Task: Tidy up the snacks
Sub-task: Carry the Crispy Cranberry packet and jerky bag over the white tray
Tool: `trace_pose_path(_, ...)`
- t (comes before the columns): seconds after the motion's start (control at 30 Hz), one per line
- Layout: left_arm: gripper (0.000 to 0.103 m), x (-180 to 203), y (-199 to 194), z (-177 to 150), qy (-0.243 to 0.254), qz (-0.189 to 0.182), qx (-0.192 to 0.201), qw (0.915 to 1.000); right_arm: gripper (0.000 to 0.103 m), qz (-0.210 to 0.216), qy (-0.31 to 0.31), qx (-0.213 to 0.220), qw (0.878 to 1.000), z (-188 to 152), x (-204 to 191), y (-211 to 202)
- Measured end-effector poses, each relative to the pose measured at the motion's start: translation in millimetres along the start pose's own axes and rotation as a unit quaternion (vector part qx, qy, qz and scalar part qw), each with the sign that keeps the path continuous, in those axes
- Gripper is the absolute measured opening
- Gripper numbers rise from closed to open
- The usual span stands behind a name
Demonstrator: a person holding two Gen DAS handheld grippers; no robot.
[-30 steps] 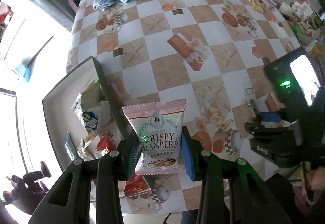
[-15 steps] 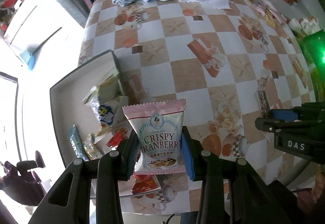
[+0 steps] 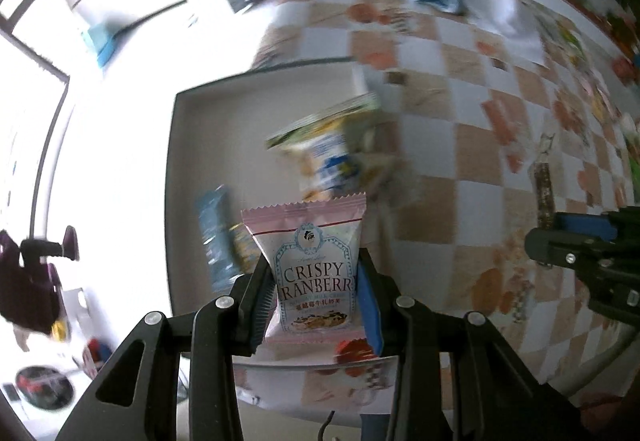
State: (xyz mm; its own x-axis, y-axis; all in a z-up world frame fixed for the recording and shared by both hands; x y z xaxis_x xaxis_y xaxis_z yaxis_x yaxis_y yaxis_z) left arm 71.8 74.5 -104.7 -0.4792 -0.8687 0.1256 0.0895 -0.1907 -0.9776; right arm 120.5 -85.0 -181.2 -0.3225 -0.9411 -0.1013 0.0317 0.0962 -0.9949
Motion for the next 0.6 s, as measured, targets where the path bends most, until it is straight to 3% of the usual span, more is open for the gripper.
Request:
trace_pose_path(0.27,0.042,-47,3,-17,-0.058,0.008,-0.005,0.9983,0.037,0.023,-0.065,0.002,0.998,10,-65,-3)
trace_pose_path(0.6,0.042,-75,12,-34,-0.096,0.005,-0.016,0.9953,0.037,0.036,-0.119,-0.014,0.992,11,-120,7)
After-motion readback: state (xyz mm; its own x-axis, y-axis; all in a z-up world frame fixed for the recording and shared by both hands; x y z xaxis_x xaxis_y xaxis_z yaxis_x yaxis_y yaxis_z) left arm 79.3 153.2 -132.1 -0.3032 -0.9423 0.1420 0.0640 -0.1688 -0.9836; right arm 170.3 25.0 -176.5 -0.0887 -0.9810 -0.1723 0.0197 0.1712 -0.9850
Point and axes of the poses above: each gripper's, at about its wrist camera, not at the fingertips, and y roughly the way its jaws point, x to its right, z to its top, the point moved 6 cm from there along y, roughly the way its jaws point, and after that the axes turned 15 degrees about -z, right-handed, at the moved point
